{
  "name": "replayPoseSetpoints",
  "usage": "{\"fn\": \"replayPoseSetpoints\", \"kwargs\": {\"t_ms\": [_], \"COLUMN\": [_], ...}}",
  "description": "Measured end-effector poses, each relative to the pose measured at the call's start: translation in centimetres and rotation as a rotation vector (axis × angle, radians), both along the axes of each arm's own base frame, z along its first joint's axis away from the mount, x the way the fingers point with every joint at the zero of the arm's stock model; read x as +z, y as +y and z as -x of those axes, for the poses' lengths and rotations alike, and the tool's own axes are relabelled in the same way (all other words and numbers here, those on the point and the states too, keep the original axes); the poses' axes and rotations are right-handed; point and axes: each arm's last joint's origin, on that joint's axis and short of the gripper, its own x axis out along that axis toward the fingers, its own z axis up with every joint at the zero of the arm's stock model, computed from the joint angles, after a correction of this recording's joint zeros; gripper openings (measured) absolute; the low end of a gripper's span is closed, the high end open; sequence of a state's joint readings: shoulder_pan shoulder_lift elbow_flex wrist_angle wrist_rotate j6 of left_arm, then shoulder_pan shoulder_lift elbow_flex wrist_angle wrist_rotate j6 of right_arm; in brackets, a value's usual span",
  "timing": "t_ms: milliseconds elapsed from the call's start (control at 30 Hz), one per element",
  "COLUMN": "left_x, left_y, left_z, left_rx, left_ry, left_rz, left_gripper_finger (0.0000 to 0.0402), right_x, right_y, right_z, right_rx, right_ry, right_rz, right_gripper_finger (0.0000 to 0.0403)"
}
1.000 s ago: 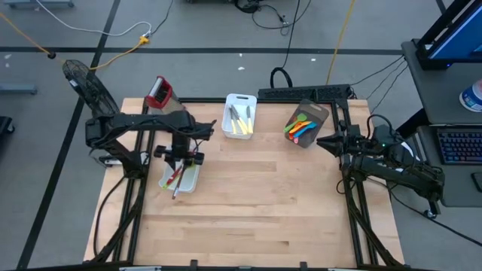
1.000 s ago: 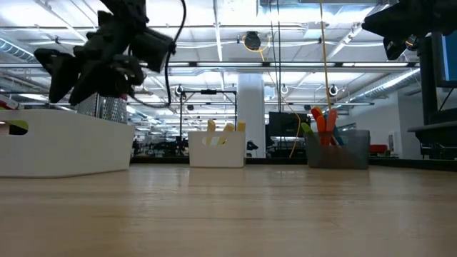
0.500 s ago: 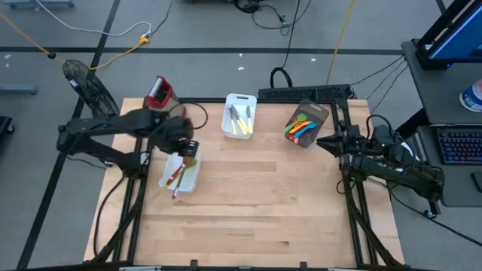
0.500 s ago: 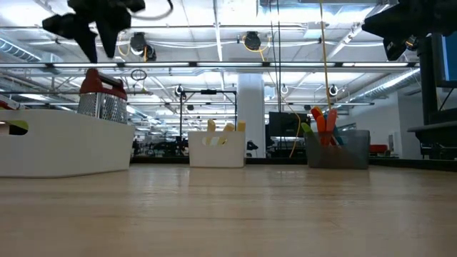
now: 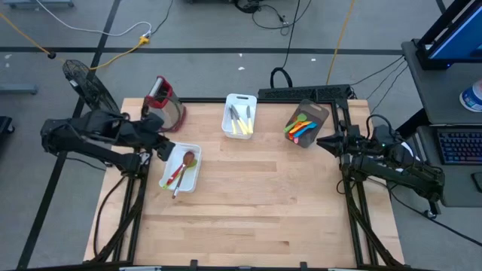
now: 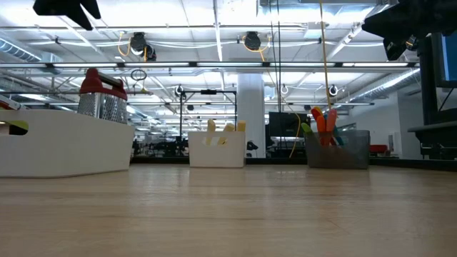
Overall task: Pick & Place Kitchen Items
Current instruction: Return to Home Position
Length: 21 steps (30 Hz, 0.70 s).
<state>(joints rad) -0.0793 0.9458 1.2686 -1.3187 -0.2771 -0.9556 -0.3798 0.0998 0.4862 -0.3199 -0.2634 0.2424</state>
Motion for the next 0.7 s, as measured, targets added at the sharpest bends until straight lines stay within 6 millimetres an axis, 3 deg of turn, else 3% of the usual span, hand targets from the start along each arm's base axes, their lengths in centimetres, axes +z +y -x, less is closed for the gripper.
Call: {"fn": "replayPoseSetpoints", "kwargs": {"t_ms": [133, 267, 367, 700], "left_x": [0.7, 2.1, 2.0, -4.0], "left_y": [0.1, -0.2, -0.5, -1.0], "left_z": [1.2, 1.8, 2.0, 2.2], "left_rx": [-0.039, -0.243, -0.354, -0.481], "left_ry": [-0.065, -0.248, -0.364, -0.539], "left_rz": [-0.063, -0.110, -0.157, -0.191], "left_gripper_finger": [0.0170, 0.0170, 0.0170, 0.0170], "right_x": [0.0, 0.0, 0.0, 0.0], "right_y": [0.0, 0.0, 0.0, 0.0], "right_z": [0.0, 0.0, 0.0, 0.0], "right_rx": [0.000, 0.000, 0.000, 0.000], "right_ry": [0.000, 0.000, 0.000, 0.000], "right_rz": [0.000, 0.000, 0.000, 0.000], "right_gripper_finger": [0.0050, 0.0050, 0.0050, 0.0050]}}
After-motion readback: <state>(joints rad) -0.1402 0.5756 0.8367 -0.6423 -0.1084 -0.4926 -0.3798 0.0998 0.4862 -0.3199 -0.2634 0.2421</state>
